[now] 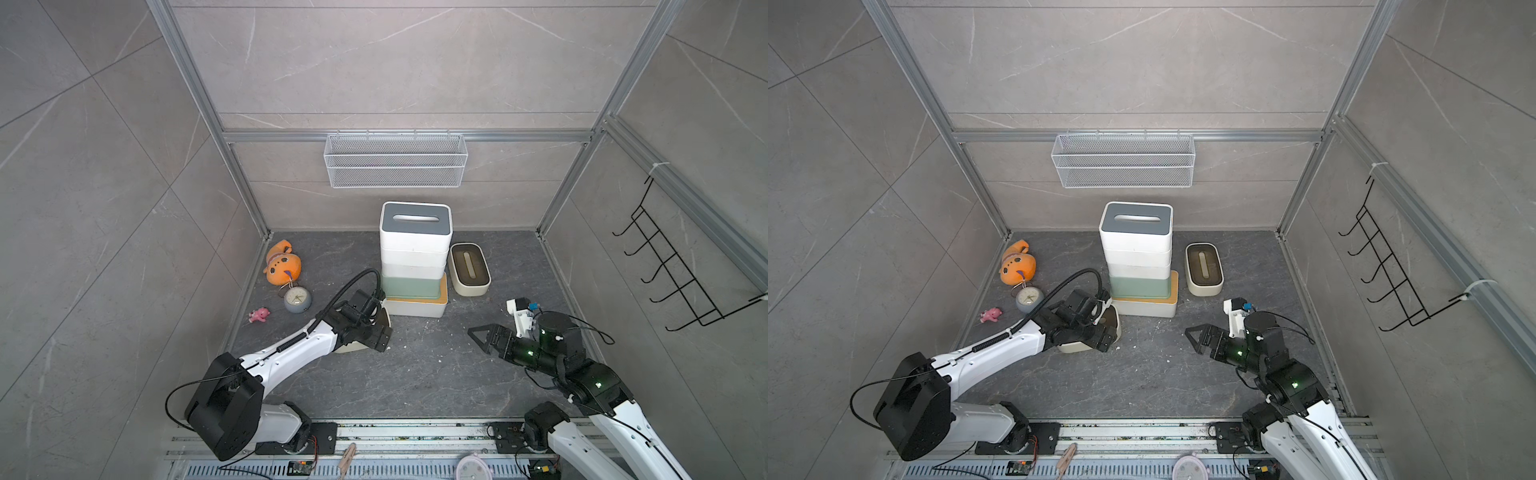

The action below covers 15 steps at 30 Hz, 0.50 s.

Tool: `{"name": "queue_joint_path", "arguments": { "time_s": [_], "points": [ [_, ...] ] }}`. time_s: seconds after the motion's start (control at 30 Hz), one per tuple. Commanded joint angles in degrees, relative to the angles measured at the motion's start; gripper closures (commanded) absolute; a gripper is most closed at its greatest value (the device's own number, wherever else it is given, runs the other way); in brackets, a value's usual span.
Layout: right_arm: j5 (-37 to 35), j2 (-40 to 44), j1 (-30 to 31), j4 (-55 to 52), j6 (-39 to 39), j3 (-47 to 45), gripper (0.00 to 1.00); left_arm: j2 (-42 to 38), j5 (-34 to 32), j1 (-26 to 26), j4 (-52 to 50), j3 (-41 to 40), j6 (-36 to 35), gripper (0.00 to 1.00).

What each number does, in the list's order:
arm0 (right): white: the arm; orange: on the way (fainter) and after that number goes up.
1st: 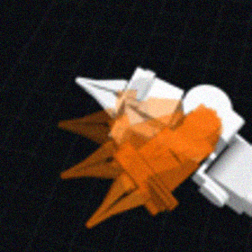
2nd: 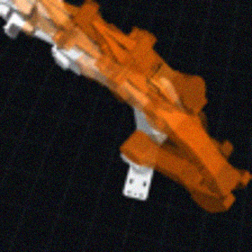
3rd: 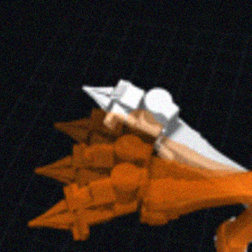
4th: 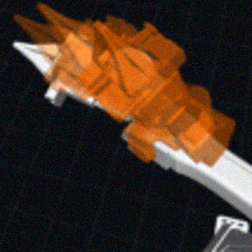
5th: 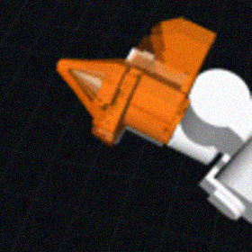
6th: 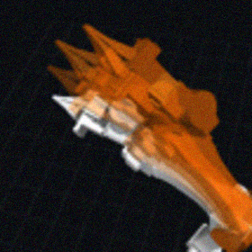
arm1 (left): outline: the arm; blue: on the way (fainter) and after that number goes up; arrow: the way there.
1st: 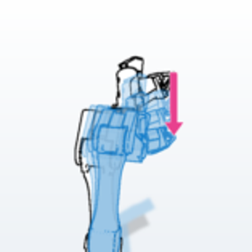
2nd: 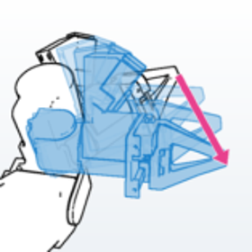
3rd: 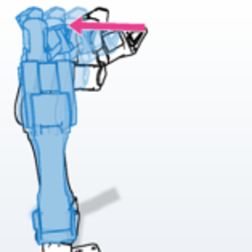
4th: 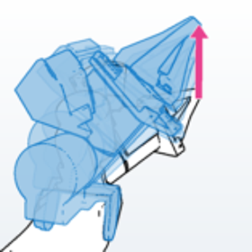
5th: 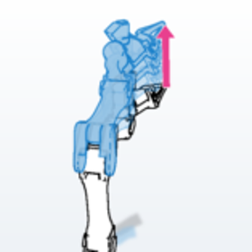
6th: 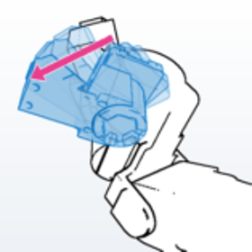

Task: Stack the tissue boxes
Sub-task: Pick up the tissue box from the center of the board.

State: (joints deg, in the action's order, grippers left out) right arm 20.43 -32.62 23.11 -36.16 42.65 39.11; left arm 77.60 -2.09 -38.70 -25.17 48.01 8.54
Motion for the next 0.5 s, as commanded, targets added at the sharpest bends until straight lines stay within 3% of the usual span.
{"name": "queue_joint_path", "arguments": {
  "time_s": [0.0,0.47],
  "points": [
    [0.77,0.88,-0.12,1.27,0.68,-0.86,0.0,-0.88,-3.17,0.0,1.43,0.48,1.06,0.0],
    [0.71,2.36,-0.16,0.29,0.7,-1.35,0.0,-0.07,0.98,3.52,3.43,-0.82,2.7,0.0]
  ]
}}
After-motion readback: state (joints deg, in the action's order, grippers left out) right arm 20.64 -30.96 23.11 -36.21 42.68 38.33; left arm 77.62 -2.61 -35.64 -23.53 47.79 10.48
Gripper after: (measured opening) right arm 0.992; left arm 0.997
